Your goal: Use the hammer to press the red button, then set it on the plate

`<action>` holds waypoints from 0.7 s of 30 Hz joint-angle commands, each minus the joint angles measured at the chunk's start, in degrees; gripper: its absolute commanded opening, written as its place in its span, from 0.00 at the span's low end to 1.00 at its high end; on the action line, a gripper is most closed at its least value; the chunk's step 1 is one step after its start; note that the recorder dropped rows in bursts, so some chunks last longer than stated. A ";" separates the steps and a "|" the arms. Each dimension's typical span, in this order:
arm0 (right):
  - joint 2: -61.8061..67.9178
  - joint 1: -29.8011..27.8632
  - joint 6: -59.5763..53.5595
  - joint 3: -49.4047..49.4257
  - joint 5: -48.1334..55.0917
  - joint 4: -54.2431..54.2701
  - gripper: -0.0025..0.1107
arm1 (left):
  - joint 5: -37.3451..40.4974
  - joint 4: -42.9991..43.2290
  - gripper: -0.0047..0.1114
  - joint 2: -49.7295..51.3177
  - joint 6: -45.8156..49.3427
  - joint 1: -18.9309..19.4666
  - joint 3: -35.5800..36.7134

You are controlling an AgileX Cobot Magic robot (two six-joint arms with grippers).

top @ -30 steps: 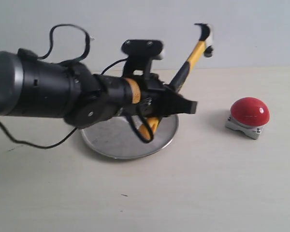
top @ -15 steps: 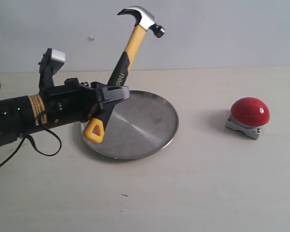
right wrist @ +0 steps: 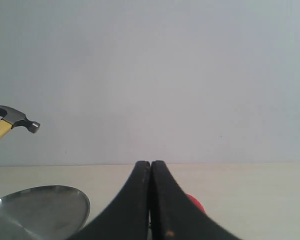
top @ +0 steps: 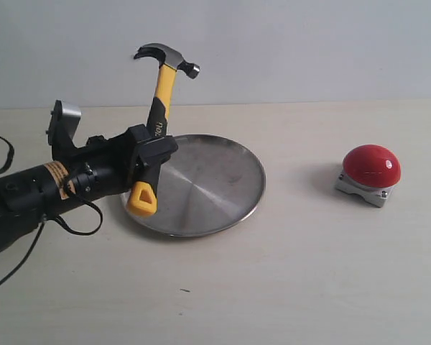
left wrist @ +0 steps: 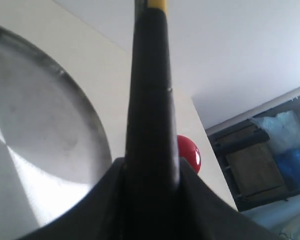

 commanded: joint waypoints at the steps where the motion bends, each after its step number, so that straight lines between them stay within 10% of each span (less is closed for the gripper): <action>1: -0.34 -0.21 0.01 0.25 -0.09 -0.38 0.02 | -6.40 -5.94 0.04 2.23 1.01 -2.23 -2.06; 21: -0.34 -0.21 0.01 0.25 -0.09 -0.38 0.02 | 8.84 -5.76 0.04 10.69 0.84 -3.08 -13.19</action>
